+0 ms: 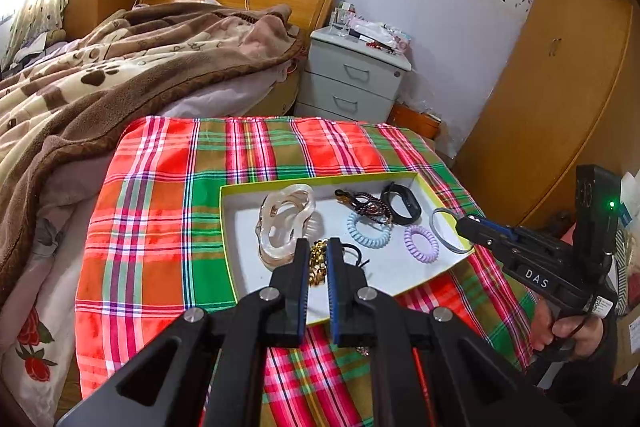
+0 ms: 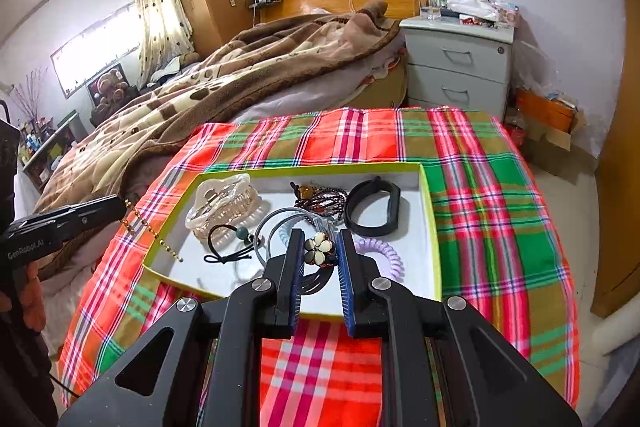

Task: Organize jewelry
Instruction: 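Carry the grey hair tie and gold chain over the box with both grippers, then open both grippers to release the hair tie and gold chain into the box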

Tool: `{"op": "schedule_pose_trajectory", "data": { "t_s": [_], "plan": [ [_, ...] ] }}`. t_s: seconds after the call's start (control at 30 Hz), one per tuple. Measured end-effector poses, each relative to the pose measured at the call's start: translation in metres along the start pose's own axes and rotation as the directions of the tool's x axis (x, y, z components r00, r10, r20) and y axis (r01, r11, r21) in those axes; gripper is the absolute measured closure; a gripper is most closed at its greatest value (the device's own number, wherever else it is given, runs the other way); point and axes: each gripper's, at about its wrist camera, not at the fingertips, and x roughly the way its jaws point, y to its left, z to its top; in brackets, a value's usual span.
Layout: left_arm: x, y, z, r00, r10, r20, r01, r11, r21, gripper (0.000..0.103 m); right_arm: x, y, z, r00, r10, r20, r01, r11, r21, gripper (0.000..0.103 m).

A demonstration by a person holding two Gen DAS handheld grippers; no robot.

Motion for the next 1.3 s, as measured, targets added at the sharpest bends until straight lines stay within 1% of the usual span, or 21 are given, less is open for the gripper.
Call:
{"op": "schedule_pose_trajectory", "data": {
  "t_s": [0.13,0.37,0.57,0.97,1.13,1.3],
  "plan": [
    [0.007,0.001,0.000,1.000,-0.007,-0.004,0.007,1.000,0.004,0.094,0.013,0.000,0.001,1.000,-0.001,-0.017,0.001,1.000,0.004,0.086],
    [0.025,0.001,-0.009,0.998,-0.011,-0.056,0.011,1.000,0.006,0.094,0.035,0.002,-0.001,0.998,0.011,-0.068,-0.011,1.000,-0.009,0.086],
    [0.038,0.008,-0.018,0.995,-0.005,-0.101,0.005,1.000,-0.004,0.094,0.049,0.001,-0.004,0.994,0.005,-0.109,-0.007,1.000,-0.018,0.086],
    [0.058,0.013,-0.029,0.986,0.030,-0.162,-0.030,1.000,0.003,0.094,0.068,0.005,-0.010,0.984,0.003,-0.180,-0.016,0.997,-0.071,0.086],
    [0.065,0.015,-0.031,0.982,0.033,-0.186,-0.035,0.999,-0.011,0.094,0.074,0.005,-0.012,0.978,-0.012,-0.206,-0.006,0.996,-0.084,0.086],
    [0.070,0.015,-0.032,0.979,0.025,-0.201,-0.031,0.999,-0.026,0.094,0.075,0.006,-0.014,0.976,-0.030,-0.215,0.008,0.995,-0.103,0.086]
  ]
}}
